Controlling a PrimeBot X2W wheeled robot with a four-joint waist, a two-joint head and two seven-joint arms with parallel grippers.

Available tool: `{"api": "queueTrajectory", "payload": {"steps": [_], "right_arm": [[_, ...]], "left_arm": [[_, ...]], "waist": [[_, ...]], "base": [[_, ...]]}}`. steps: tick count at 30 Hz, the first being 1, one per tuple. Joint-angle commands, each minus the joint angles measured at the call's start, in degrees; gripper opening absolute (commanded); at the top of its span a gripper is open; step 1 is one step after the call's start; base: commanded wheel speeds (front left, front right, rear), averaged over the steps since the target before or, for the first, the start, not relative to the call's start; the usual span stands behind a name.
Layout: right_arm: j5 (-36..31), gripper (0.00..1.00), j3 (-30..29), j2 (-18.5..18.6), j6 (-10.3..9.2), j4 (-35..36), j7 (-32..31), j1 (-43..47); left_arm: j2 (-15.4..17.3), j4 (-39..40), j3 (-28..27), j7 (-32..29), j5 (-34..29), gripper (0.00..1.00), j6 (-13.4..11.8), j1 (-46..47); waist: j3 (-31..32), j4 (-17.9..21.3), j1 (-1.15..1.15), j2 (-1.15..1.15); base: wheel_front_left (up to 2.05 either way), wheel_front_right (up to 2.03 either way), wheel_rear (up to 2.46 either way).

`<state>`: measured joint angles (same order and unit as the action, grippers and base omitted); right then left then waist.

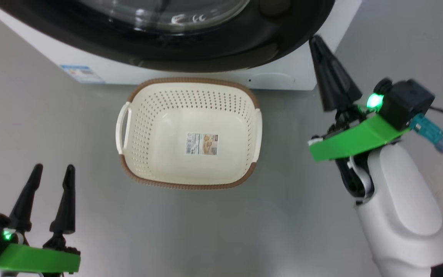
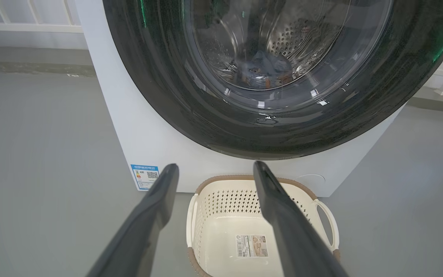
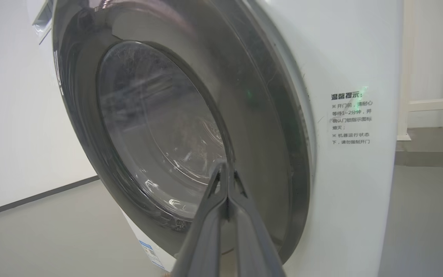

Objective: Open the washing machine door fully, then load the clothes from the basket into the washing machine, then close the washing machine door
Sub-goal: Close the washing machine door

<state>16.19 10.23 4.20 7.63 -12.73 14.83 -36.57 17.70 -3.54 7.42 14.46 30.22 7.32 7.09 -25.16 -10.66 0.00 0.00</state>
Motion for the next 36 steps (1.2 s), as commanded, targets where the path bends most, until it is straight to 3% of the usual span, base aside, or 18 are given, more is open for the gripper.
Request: {"api": "queueTrajectory", "payload": {"steps": [1, 4, 6, 8, 9, 26, 36], "right_arm": [[-1.1, 0.0, 1.2, -1.3, -0.14, 2.4, 0.2, 2.7], [-1.6, 0.05, 1.3, -1.3, -0.14, 3.5, 0.2, 6.1], [-1.4, 0.16, 1.0, -1.3, -0.14, 4.1, 0.2, 8.2], [-1.2, 0.49, 0.5, -1.3, -0.14, 4.7, 0.2, 10.1], [-1.1, 0.99, 0.4, -1.3, -0.14, 5.0, 0.2, 10.9], [-0.7, 1.0, -2.2, -1.3, -0.14, 8.6, 0.2, 22.7], [-0.8, 1.0, -5.1, -1.3, -0.14, 10.9, 0.2, 30.8]], "left_arm": [[1.6, 1.0, -2.8, 0.5, -1.0, 1.0, 0.2, -0.8], [1.5, 1.0, -3.4, 0.5, -1.4, 1.0, 0.2, -2.0], [1.3, 1.1, -3.9, 0.5, -1.8, 1.0, 0.2, -2.7], [1.1, 1.3, -4.5, 0.5, -2.3, 1.0, 0.2, -3.4], [1.0, 1.4, -4.7, 0.5, -2.5, 1.0, 0.2, -3.7], [-2.4, 2.4, -11.0, 0.5, -5.1, 1.0, 0.2, -9.8], [-4.3, 4.2, -12.0, 0.5, -6.2, 1.0, 0.2, -13.5]], "waist": [[3.0, 2.3, 0.0, 0.0], [4.6, 3.2, 0.0, 0.0], [5.7, 3.7, 0.0, 0.0], [6.8, 4.2, 0.0, 0.0], [7.2, 4.5, 0.0, 0.0], [14.7, 8.6, 0.0, 0.0], [19.4, 10.6, 0.0, 0.0]], "base": [[0.0, 0.0, 0.0], [0.0, 0.0, 0.0], [0.0, 0.0, 0.0], [0.0, 0.0, 0.0], [0.0, 0.0, 0.0], [0.0, 0.0, 0.0], [0.0, 0.0, 0.0]]}}
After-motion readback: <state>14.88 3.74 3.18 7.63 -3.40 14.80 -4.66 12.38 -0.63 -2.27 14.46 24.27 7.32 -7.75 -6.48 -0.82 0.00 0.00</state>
